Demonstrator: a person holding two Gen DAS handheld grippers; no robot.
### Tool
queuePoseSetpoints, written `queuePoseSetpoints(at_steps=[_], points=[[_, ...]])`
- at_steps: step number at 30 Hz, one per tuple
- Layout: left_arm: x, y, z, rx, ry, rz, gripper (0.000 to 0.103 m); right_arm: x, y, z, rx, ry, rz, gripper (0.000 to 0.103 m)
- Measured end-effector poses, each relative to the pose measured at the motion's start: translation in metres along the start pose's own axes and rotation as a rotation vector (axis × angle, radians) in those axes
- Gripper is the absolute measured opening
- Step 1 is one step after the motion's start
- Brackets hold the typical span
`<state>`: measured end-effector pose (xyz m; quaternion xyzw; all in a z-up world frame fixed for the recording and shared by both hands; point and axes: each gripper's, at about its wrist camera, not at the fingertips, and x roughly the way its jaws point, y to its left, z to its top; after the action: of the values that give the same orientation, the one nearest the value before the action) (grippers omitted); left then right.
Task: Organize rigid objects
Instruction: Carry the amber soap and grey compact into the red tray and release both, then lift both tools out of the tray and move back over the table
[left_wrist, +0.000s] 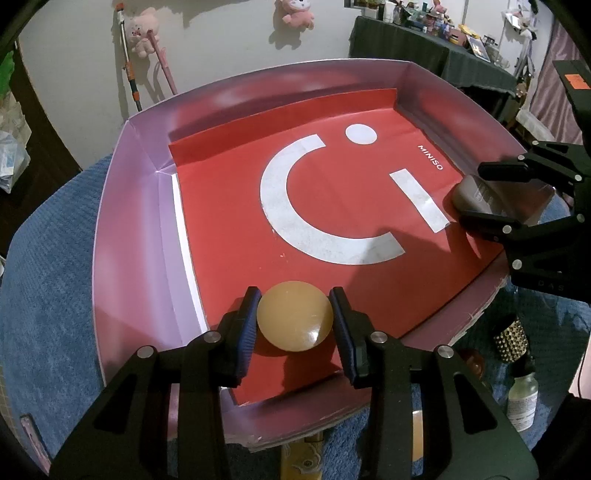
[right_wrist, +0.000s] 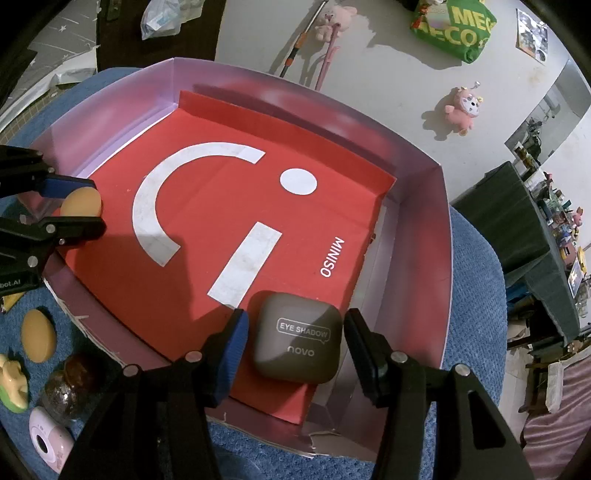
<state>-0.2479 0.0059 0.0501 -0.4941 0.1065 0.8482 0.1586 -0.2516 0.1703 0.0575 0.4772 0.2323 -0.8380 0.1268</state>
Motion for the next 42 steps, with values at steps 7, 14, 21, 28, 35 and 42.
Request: queuePoseSetpoints(at_steps=[7,14,21,28,35,42], points=[[-0.002,-0.002,-0.001,-0.007,-0.01,-0.012,0.036,-0.002,-0.001,0.0,0.011,-0.005,0.023,0.058],[-0.006,-0.004,0.0,-0.029,-0.044,-0.039,0.053,-0.015,-0.006,-0.003,0.061,-0.046,0.043,0.069],[-0.019,-0.008,-0.003,-0.049,-0.094,-0.019,0.058,-0.036,-0.008,-0.006,0.095,-0.103,0.053,0.07],[-0.069,-0.013,-0.013,-0.091,-0.26,-0.008,0.071,-0.072,-0.007,-0.02,0.147,-0.202,0.069,0.082],[-0.124,-0.028,-0.039,-0.118,-0.456,0.049,0.091,-0.128,-0.002,-0.045,0.218,-0.362,0.063,0.101],[-0.158,-0.038,-0.079,-0.174,-0.569,0.082,0.097,-0.177,0.003,-0.085,0.325,-0.505,0.04,0.103]])
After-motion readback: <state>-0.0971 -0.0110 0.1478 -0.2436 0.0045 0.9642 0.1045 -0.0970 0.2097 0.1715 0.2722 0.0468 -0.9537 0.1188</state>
